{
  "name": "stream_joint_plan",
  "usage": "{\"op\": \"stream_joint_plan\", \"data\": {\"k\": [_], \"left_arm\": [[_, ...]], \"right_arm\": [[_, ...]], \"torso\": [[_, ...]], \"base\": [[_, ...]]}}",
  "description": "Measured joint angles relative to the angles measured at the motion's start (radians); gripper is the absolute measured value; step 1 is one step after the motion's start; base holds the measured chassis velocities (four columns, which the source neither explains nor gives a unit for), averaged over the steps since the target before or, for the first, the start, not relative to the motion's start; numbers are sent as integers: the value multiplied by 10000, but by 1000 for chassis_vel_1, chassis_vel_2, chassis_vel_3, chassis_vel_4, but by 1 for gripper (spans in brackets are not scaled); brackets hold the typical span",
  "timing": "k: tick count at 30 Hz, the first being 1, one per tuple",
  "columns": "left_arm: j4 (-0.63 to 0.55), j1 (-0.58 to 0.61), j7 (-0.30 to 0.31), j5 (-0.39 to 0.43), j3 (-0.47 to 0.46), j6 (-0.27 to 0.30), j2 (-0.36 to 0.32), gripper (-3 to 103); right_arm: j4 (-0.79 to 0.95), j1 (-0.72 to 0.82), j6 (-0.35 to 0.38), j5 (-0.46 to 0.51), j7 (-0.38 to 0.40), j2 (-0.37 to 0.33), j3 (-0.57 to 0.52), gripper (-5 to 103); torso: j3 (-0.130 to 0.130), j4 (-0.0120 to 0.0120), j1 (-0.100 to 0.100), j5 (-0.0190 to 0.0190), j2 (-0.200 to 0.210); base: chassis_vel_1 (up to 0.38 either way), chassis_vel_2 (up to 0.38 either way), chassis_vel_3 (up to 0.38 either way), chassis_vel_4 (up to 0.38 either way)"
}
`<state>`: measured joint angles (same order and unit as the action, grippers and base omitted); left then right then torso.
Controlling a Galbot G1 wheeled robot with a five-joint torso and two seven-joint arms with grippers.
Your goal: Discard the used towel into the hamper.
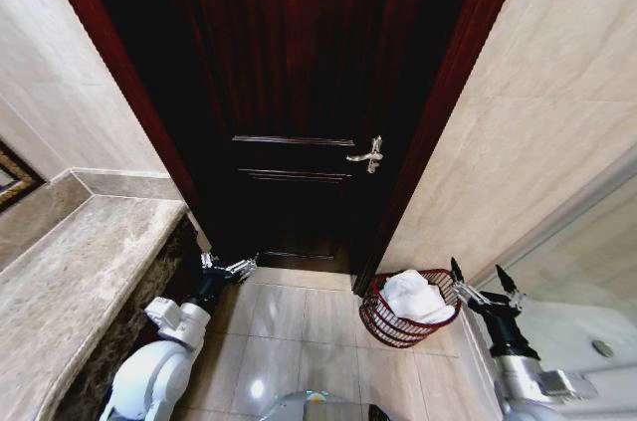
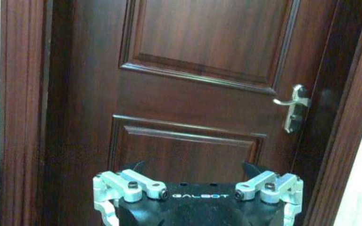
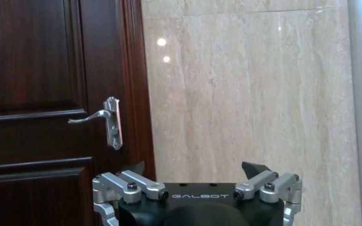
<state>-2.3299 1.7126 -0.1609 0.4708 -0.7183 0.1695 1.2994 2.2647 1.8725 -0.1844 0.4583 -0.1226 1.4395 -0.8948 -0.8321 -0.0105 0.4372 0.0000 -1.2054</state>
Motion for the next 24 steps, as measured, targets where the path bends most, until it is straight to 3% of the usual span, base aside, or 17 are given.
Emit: {"op": "stream_joint_plan", "data": {"k": [24], "left_arm": [[0, 2, 0, 0, 0, 0, 0, 100]], "right_arm": [[-10, -1, -10, -8, -7, 0, 1, 100]], "torso": [[1, 0, -1, 0, -1]], "base": [[97, -101, -98, 94]]}}
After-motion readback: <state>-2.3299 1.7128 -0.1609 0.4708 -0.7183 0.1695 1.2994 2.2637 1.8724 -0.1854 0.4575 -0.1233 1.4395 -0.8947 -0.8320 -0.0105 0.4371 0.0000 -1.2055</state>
